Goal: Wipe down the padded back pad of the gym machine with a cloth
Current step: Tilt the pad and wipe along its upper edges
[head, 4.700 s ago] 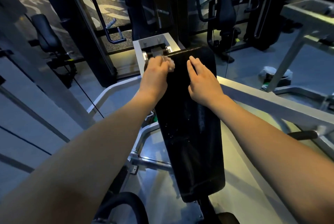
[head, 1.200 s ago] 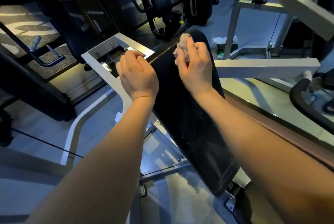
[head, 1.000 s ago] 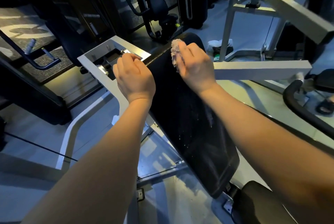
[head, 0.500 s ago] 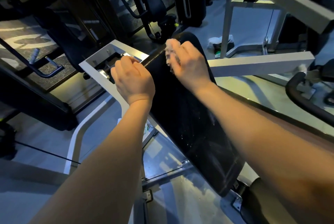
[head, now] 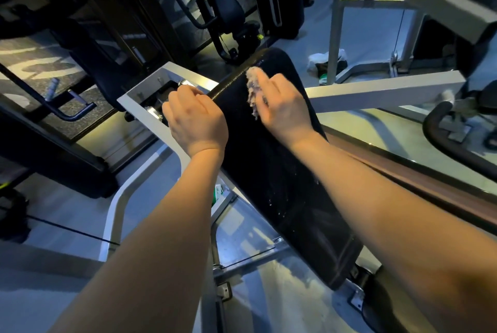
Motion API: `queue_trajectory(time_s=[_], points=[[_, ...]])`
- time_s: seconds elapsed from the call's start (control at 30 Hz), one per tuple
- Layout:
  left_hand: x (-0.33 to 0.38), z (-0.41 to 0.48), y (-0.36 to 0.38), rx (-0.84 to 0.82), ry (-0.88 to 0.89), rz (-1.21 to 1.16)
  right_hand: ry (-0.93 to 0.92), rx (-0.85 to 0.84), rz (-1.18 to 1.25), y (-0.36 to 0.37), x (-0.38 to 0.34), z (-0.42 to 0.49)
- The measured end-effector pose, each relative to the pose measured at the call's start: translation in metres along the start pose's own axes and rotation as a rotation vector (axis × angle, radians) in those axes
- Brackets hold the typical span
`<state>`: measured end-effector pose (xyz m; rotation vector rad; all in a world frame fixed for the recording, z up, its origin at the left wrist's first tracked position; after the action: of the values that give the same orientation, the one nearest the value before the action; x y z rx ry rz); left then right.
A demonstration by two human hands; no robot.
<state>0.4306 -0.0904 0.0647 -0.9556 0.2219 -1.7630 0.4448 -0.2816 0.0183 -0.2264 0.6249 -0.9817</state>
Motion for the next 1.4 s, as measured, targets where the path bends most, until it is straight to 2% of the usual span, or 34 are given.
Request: queue_trajectory(time_s=[0.13, 0.2, 0.27, 0.37, 0.43, 0.5, 0.57, 0.63, 0.7, 0.83, 0.93, 0.97, 1.07, 1.13, 1.3, 1.4], points=[[0.000, 0.000, -0.002, 0.002, -0.015, 0.008, 0.531, -0.002, 0.019, -0.004, 0.090, 0.006], [0.001, -0.001, -0.002, 0.005, -0.015, 0.018, 0.626, 0.016, 0.063, -0.002, 0.094, -0.006], [0.001, -0.002, -0.001, 0.004, -0.015, 0.023, 0.497, 0.030, 0.128, -0.003, 0.054, -0.019], [0.000, -0.001, 0.000, -0.006, -0.023, 0.026, 0.148, -0.015, 0.176, 0.005, -0.009, -0.040], [0.001, -0.001, -0.001, -0.013, -0.025, 0.022, 0.028, -0.043, 0.098, 0.009, 0.002, -0.032], [0.001, -0.001, -0.001, -0.020, -0.024, 0.018, 0.168, -0.060, 0.038, 0.010, 0.043, -0.022], [0.001, -0.001, 0.000, -0.023, -0.027, 0.018, 0.481, -0.063, 0.073, 0.007, 0.095, -0.022], [0.001, -0.001, 0.000, -0.018, -0.032, 0.025, 0.683, -0.046, 0.118, 0.007, 0.116, -0.031], [0.001, -0.002, 0.001, -0.018, -0.034, 0.031, 0.656, -0.006, 0.156, 0.007, 0.096, -0.039], [0.001, -0.002, 0.000, -0.019, -0.046, 0.042, 0.265, -0.052, 0.188, 0.015, 0.015, -0.066], [0.003, -0.002, -0.001, -0.026, -0.038, 0.032, 0.128, -0.041, 0.118, 0.008, 0.022, -0.055], [0.003, -0.002, -0.001, -0.029, -0.037, 0.028, 0.169, -0.040, 0.101, 0.006, 0.034, -0.050], [0.002, -0.002, -0.002, -0.028, -0.042, 0.021, 0.519, -0.056, 0.109, 0.007, 0.087, -0.047], [0.001, -0.001, -0.002, -0.020, -0.038, 0.028, 0.669, -0.062, 0.122, 0.010, 0.107, -0.053], [0.000, -0.001, 0.000, -0.004, -0.036, 0.038, 0.698, -0.097, 0.163, 0.007, 0.108, -0.048], [0.001, -0.002, -0.002, -0.002, -0.031, 0.041, 0.721, -0.065, 0.096, 0.002, 0.111, -0.038]])
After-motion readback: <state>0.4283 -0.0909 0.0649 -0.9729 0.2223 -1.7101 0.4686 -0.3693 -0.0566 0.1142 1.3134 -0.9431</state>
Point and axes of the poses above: each hand's wrist, its own z-axis towards the middle knuckle, its own y-axis out of the palm, x = y × z, the point moved 10 cm from there along z, towards the middle knuckle, and after that the axes turned 2 degrees about y, right-handed, at the moved point
